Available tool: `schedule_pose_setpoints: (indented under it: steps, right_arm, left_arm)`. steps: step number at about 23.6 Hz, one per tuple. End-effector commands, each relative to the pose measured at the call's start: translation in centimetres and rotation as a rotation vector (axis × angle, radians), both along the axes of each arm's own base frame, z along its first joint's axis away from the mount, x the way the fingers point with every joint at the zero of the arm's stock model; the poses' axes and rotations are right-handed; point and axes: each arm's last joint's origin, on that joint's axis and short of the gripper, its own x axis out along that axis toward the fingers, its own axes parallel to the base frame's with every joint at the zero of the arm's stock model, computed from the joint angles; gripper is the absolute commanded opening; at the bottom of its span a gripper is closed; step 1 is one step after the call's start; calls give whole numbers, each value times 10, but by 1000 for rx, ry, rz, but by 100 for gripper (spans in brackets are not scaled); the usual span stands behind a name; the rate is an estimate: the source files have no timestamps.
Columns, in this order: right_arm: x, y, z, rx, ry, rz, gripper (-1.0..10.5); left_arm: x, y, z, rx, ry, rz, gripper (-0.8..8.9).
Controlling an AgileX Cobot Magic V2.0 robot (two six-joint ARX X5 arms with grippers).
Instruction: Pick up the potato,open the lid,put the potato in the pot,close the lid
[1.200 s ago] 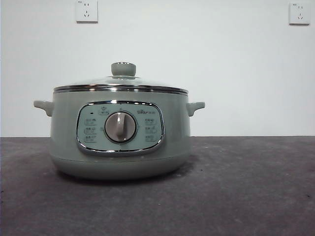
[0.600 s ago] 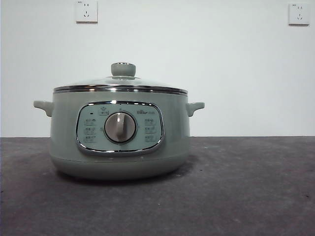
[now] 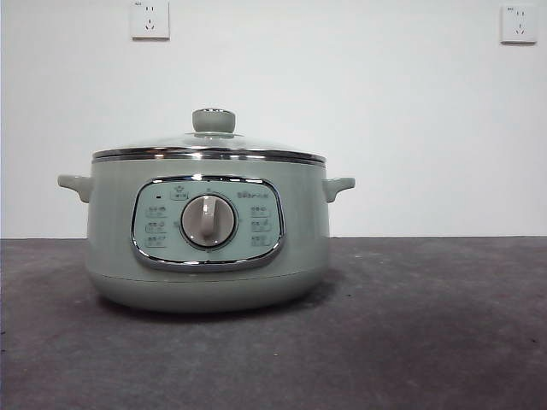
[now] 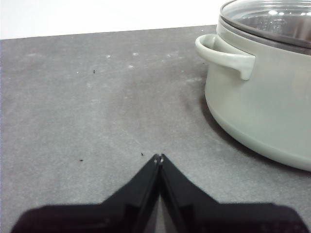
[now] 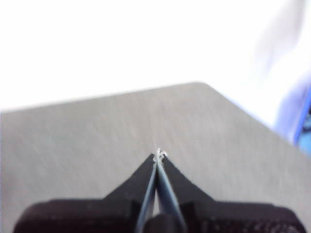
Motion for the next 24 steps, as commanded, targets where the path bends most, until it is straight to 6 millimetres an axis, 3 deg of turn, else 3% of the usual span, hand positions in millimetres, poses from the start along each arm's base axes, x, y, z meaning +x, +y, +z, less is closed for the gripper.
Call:
schedule_pose_setpoints:
  steps: [1, 5, 11, 24]
  right_arm:
    - [3, -1, -34, 2, 5, 42, 1]
    - [5, 0, -65, 7, 30, 109, 1]
    - [10, 1, -90, 11, 69, 151, 1]
    - [11, 1, -94, -88, 66, 187, 1]
  left_arm:
    - [0, 0, -3, 10, 3, -5, -1]
    - [0, 0, -3, 10, 3, -5, -1]
    - [0, 0, -3, 10, 3, -5, -1]
    - [1, 0, -3, 10, 8, -5, -1]
